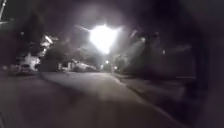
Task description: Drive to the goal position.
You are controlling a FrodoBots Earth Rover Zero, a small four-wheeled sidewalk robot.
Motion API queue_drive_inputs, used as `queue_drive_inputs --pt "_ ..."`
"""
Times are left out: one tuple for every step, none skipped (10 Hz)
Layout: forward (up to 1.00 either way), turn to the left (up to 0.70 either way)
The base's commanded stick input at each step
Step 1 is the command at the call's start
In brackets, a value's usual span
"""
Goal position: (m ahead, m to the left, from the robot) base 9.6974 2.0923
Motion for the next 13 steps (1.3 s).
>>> queue_drive_inputs --pt "0.7 0.0" --pt "0.7 0.0" --pt "0.7 0.0" --pt "0.7 0.0" --pt "0.7 -0.06" --pt "0.7 -0.21" --pt "0.7 -0.33" --pt "0.7 -0.35" --pt "0.7 -0.12" --pt "0.7 0.0" --pt "0.7 0.0" --pt "0.7 0.0" --pt "0.7 0.0"
